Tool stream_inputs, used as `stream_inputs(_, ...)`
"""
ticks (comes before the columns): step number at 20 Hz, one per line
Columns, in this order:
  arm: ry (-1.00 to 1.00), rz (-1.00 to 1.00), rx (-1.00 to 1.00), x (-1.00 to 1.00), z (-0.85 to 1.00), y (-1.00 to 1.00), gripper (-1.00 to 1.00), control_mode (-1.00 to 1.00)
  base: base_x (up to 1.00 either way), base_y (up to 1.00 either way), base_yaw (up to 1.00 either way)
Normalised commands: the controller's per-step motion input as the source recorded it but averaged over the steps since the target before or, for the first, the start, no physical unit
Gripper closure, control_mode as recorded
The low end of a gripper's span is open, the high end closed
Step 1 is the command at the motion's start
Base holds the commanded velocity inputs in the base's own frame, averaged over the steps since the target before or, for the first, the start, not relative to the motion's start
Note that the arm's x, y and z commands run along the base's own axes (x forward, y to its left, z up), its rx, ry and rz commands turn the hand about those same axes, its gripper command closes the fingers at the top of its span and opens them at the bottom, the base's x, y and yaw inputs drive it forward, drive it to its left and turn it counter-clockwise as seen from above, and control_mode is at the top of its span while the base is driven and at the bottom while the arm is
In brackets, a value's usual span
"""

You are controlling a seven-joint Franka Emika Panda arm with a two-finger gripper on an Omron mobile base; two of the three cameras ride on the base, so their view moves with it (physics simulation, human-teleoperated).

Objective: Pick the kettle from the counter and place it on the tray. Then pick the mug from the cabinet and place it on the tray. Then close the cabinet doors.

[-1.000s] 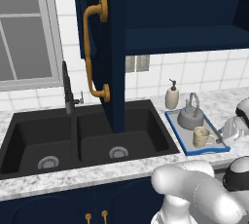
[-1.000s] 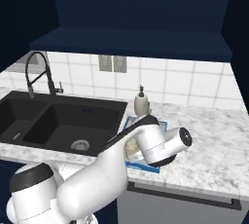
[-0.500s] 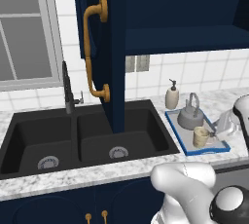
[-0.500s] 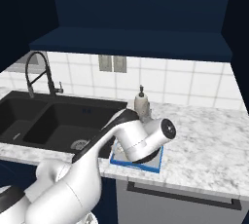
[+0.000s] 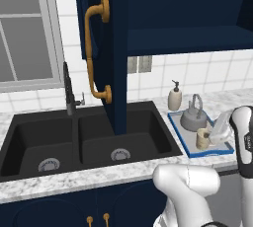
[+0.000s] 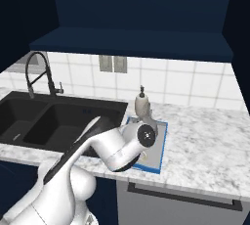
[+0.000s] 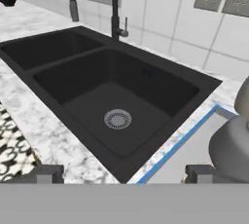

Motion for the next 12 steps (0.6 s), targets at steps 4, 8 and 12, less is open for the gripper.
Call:
stream_inputs(4,-0.27,-0.10,0.00,-0.10,0.31,0.44,-1.00,-1.00,0.00,0.00,0.00)
stream_inputs(8,-0.24,-0.06,0.00,-0.10,0.36,0.46,-1.00,-1.00,0.00,0.00,0.00)
stream_inputs(12,-0.17,-0.01,0.00,-0.05,0.38,0.45,-1.00,-1.00,0.00,0.00,0.00)
